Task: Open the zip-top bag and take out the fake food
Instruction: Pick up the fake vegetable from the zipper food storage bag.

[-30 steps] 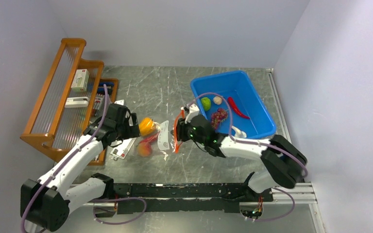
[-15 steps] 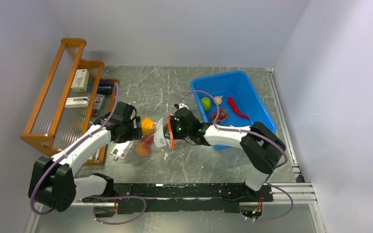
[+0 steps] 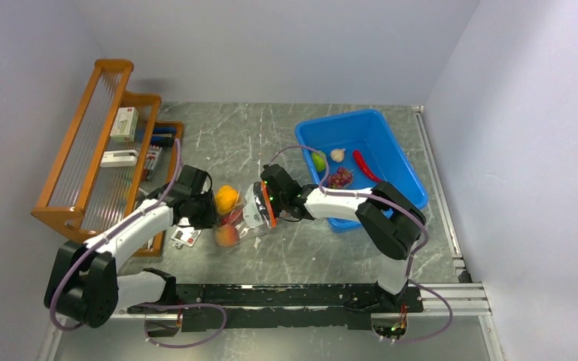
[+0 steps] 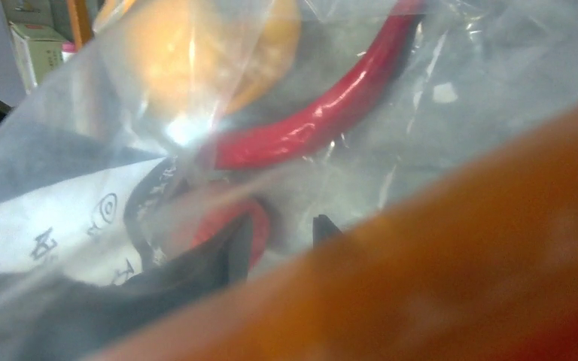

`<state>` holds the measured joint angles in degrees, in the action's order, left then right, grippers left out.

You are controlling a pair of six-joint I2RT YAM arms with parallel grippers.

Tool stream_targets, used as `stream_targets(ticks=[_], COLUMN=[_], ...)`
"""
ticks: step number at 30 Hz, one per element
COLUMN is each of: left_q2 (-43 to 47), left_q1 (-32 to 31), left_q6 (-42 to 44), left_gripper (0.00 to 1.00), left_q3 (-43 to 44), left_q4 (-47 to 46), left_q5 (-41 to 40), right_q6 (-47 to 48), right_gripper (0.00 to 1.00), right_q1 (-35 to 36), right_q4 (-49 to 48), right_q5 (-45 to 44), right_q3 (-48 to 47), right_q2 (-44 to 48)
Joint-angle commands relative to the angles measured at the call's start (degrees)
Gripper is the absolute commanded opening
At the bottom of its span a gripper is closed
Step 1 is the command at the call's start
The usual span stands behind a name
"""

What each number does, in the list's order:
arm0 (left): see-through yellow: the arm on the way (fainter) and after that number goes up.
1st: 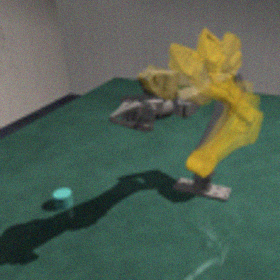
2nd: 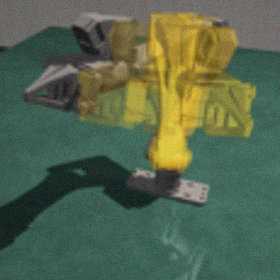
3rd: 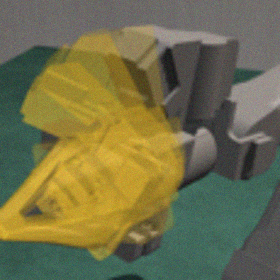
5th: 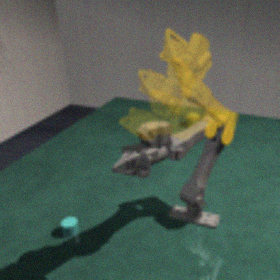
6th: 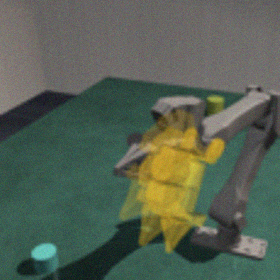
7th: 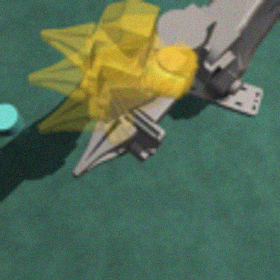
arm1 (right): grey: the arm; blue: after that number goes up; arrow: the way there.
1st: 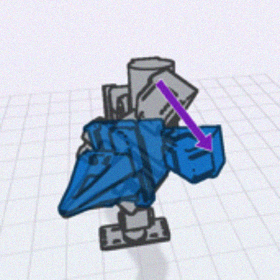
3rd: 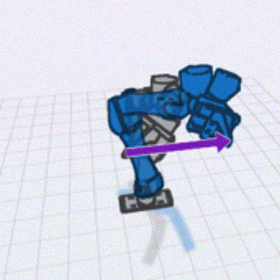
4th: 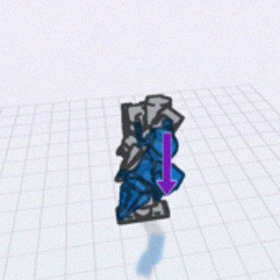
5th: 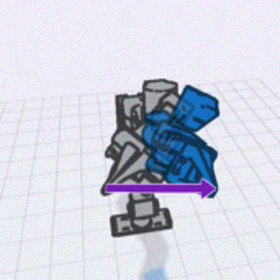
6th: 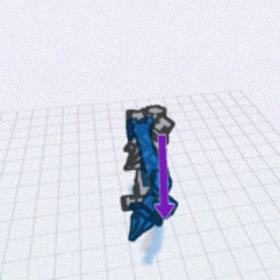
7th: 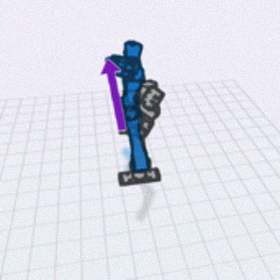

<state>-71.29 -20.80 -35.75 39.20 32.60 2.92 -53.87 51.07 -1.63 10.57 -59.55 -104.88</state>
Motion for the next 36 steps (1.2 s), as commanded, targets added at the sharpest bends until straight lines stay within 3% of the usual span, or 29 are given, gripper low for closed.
stream_targets(ticks=[1,4,6,10,20,25,28,32,34,36], left_q2=[6.2,6.5,5.1,4.0,7.2,9.6,9.3,8.8,8.1,7.5], left_q1=[0.4,0.4,0.4,0.4,0.4,0.4,0.4,0.4,0.4,0.4], left_q6=[-3.3,-3.7,-3.9,-5.4,-8.4,-9.5,-10.3,-11.3,-11.9,-12.0], left_gripper=[0.40,0.30,0.20,0.07,0.07,0.07,0.14,0.34,0.50,0.55], left_q3=[-3.0,-3.7,-3.9,-4.9,-4.7,-4.0,-3.7,-5.0,-5.8,-6.5], left_q4=[-3.4,-3.5,-4.0,-5.7,-4.0,-2.9,0.0,-0.2,-1.0,-1.9], left_q5=[4.4,5.8,7.4,9.5,9.2,7.1,4.2,2.8,3.2,4.2], right_q6=[-3.3,-2.9,-0.8,-0.1,0.8,0.4,0.2,-2.4,-3.4,-3.8], right_gripper=[0.36,0.36,0.36,0.38,0.44,0.42,0.40,0.39,0.40,0.41], right_q1=[0.0,0.1,0.0,1.0,1.1,1.1,1.1,1.3,1.3,1.1], right_q4=[-0.9,2.8,4.2,10.3,29.7,28.4,26.4,18.0,15.1,16.6], right_q5=[1.1,1.5,6.6,3.6,-13.5,-14.3,-13.3,-12.9,-13.6,-13.9], right_q3=[-0.4,-3.5,-6.8,-12.2,-18.8,-17.4,-16.5,-12.1,-11.2,-13.4], right_q2=[-0.3,-2.8,-5.2,-7.7,-14.2,-13.8,-11.9,-6.1,-4.7,-5.8])
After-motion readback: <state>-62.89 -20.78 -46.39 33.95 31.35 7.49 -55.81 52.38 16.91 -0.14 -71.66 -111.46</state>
